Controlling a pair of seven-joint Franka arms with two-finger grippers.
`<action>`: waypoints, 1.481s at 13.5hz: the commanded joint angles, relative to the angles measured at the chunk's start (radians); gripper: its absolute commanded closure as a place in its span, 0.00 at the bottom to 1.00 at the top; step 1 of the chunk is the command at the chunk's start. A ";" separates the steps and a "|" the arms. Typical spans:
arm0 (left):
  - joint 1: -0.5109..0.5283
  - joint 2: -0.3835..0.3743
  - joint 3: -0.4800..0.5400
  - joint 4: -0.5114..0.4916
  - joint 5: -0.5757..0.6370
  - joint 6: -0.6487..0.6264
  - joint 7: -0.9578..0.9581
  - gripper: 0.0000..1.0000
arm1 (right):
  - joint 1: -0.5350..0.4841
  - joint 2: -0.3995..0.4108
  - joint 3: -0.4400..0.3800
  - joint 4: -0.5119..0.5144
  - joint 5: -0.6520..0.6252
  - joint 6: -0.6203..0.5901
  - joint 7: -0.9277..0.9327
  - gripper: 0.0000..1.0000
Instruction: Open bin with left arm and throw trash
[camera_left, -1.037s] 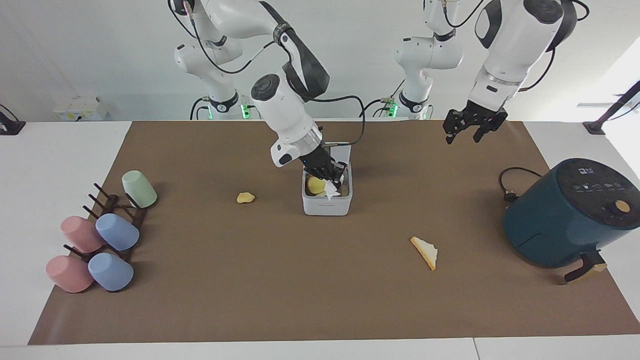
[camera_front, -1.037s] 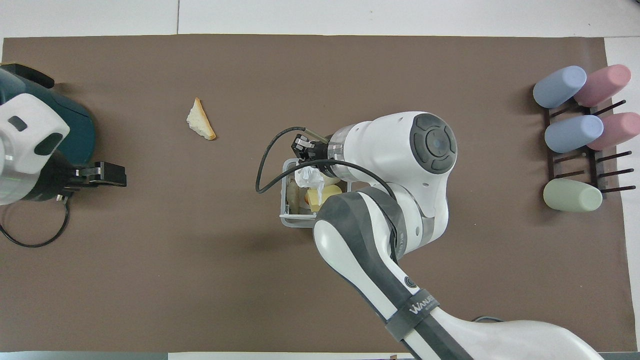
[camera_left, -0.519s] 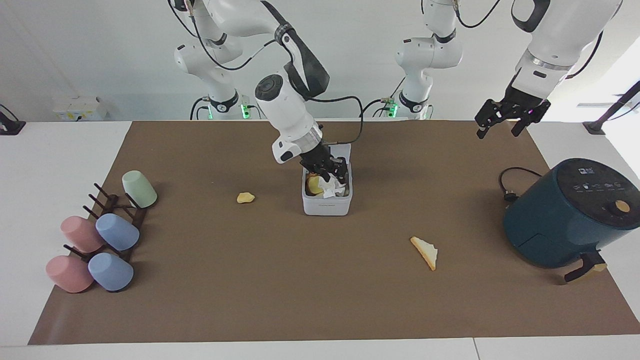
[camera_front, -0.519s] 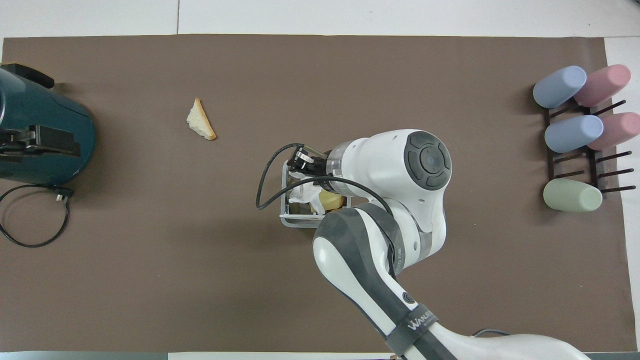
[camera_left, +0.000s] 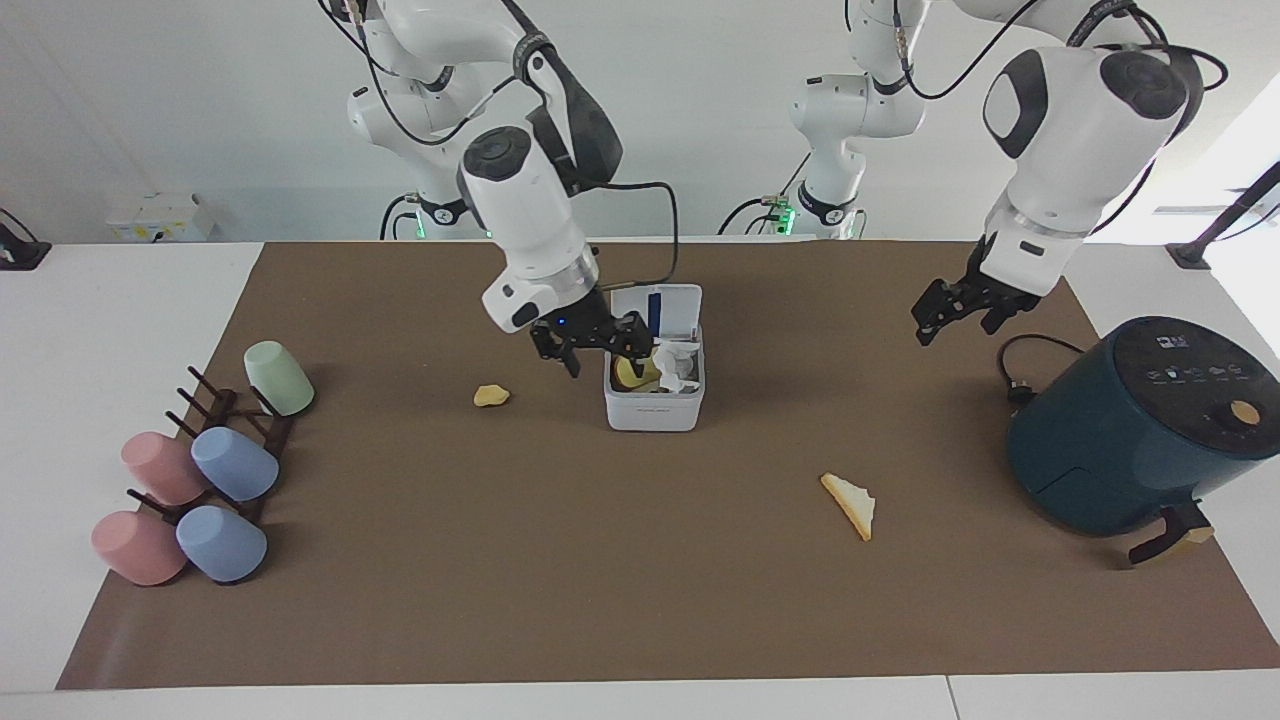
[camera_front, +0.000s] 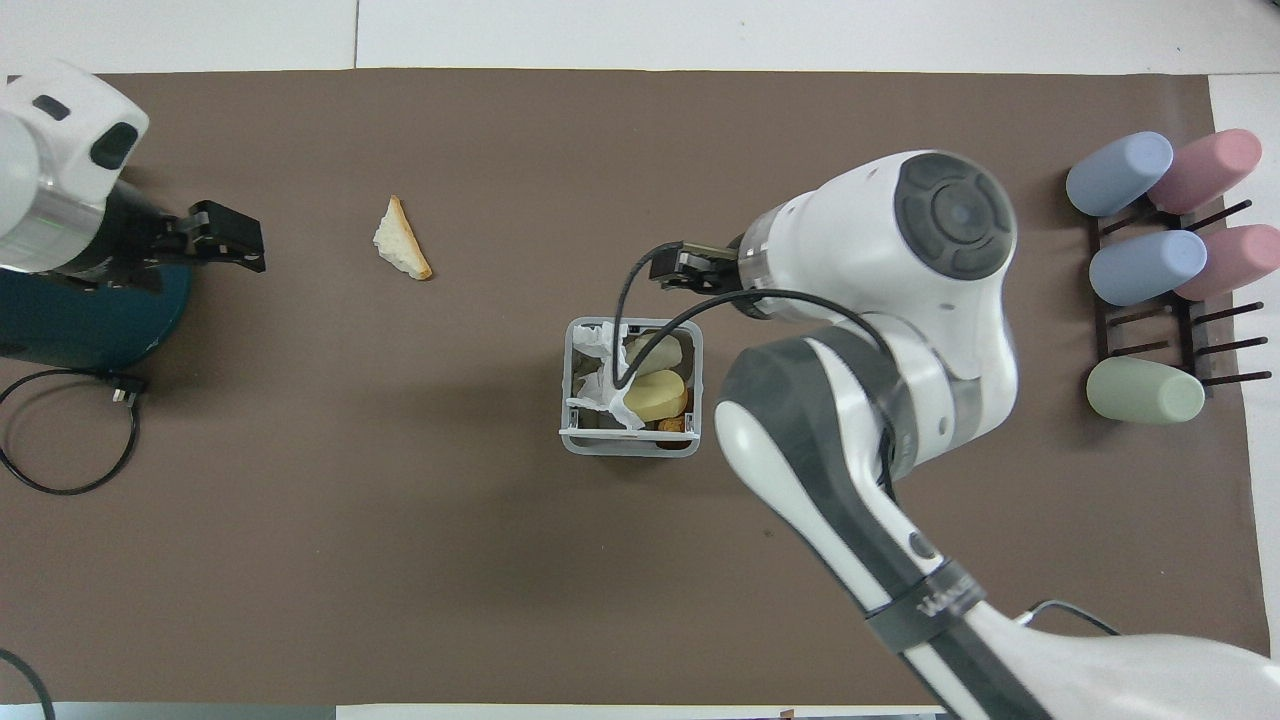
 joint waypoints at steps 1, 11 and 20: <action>-0.048 0.109 0.008 0.028 0.026 0.072 -0.167 0.00 | -0.109 -0.011 0.008 -0.085 -0.022 -0.001 -0.333 0.00; -0.107 0.345 0.008 -0.023 0.060 0.385 -0.405 0.00 | -0.133 -0.083 0.007 -0.483 -0.123 0.259 -0.518 0.00; -0.119 0.359 0.006 -0.160 0.062 0.583 -0.408 1.00 | -0.142 -0.076 0.008 -0.546 -0.131 0.325 -0.522 0.27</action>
